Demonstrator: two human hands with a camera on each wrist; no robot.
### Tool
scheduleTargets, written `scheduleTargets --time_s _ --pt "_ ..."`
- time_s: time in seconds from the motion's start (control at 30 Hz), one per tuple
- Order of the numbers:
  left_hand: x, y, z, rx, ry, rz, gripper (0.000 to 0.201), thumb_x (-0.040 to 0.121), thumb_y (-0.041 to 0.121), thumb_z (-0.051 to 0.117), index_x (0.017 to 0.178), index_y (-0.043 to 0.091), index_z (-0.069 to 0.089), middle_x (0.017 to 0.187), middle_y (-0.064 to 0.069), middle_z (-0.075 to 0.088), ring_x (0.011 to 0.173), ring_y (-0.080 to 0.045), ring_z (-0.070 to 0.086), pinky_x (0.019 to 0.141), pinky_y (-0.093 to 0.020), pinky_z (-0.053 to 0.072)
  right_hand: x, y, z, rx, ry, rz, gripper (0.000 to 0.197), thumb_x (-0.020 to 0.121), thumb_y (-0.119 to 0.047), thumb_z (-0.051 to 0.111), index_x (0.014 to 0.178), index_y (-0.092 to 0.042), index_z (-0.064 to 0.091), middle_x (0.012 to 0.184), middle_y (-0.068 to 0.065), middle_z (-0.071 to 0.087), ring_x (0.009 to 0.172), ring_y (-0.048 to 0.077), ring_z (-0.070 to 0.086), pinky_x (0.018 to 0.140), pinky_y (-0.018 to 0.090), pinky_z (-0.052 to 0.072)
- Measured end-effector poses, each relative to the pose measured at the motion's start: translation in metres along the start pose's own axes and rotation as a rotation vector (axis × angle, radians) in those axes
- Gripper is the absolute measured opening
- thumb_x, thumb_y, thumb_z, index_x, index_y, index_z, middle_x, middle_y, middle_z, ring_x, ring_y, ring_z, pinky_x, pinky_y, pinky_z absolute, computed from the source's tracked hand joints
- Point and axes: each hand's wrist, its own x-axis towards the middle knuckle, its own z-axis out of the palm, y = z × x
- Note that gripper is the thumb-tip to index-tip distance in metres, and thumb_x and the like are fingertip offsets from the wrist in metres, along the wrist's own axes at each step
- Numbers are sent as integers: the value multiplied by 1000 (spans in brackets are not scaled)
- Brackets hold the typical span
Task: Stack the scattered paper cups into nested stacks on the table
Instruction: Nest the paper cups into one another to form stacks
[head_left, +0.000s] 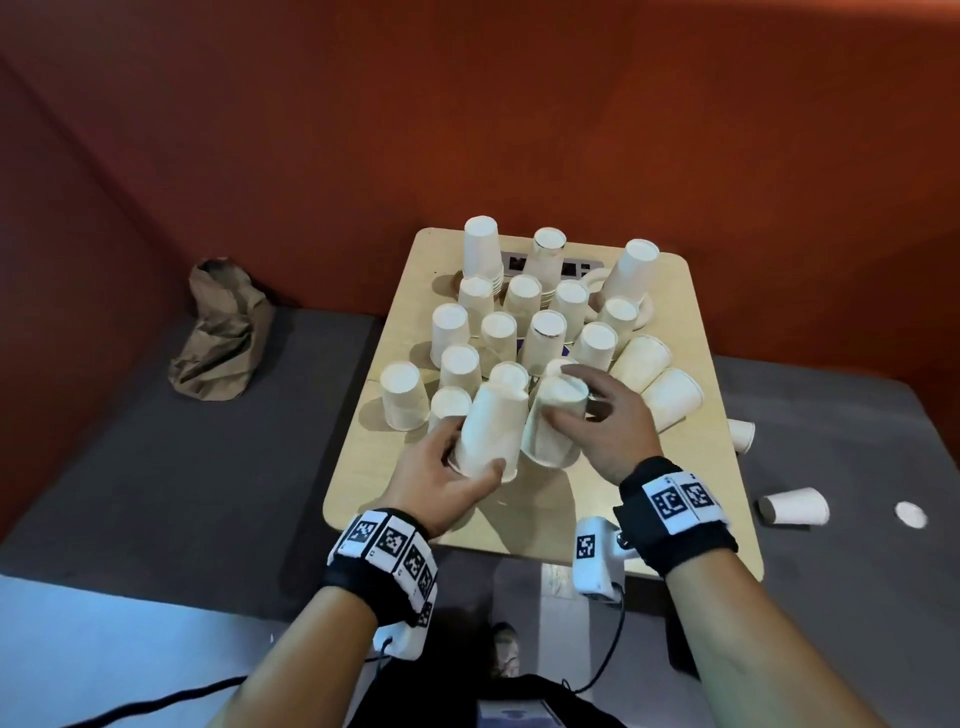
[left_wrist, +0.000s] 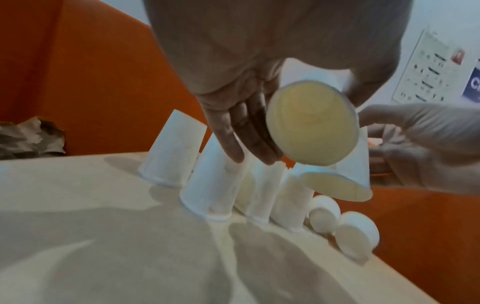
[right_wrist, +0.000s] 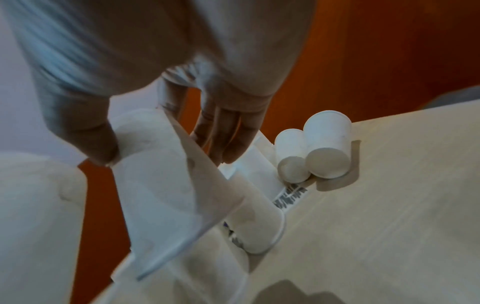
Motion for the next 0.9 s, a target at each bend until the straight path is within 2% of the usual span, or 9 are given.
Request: scheduleTargets --time_s 0.07,0.13,0.23,0.37,0.47,0.63,0.73,0.83,0.9 --pt "2 12 -9 -58 46 46 48 70 54 69 113 37 58 98 12 70 88 1 66 77 -25 56 4 -9 -5 139 60 -6 58 76 -31 82 129 -38 58 122 -5 65 109 10 63 98 33 52" --pt "4 25 -19 -116 110 75 42 70 54 70 107 37 60 92 11 70 83 -2 67 71 -20 54 10 -16 -7 245 155 8 61 83 -28 78 137 -33 50 120 -5 63 107 5 61 95 32 53" --pt "9 39 -32 -195 197 77 49 64 55 73 98 22 61 84 9 69 76 -3 67 64 -19 53 17 -26 -8 490 256 73 61 77 -41 77 133 -32 54 119 5 65 115 21 63 92 43 57" --pt "15 45 -47 -309 210 40 48 64 29 84 100 19 54 86 13 66 73 4 66 61 -14 50 18 -39 -11 684 228 159 42 93 -23 65 134 -24 54 123 13 62 116 30 62 70 30 59" --pt "15 45 -58 -233 155 48 52 70 15 87 111 23 56 100 6 68 82 -1 69 66 -17 54 18 -42 -14 754 195 178 37 93 -22 67 128 -22 56 127 14 60 114 33 64 75 36 60" --pt "14 41 -66 -195 121 63 55 68 33 89 115 27 61 97 3 73 81 -12 71 70 -30 60 18 -49 -14 789 104 177 19 94 -17 64 113 -14 68 104 4 72 106 34 69 82 39 60" --pt "15 44 -65 -259 106 72 54 66 48 85 112 31 64 98 1 75 87 -19 72 78 -43 59 18 -50 -10 773 51 189 21 94 -17 64 113 -11 69 112 9 71 107 35 68 88 44 58" --pt "16 51 -63 -350 78 63 52 69 53 80 111 27 65 97 -5 76 88 -26 73 85 -52 56 17 -54 -5 773 -12 203 24 93 -15 63 117 -8 66 114 13 69 99 32 70 83 42 58" --pt "17 55 -62 -376 77 61 52 71 55 75 111 24 65 92 -7 76 84 -27 74 84 -51 57 17 -58 -4 770 -40 199 27 94 -15 63 119 -7 64 111 12 69 93 28 71 78 39 58"
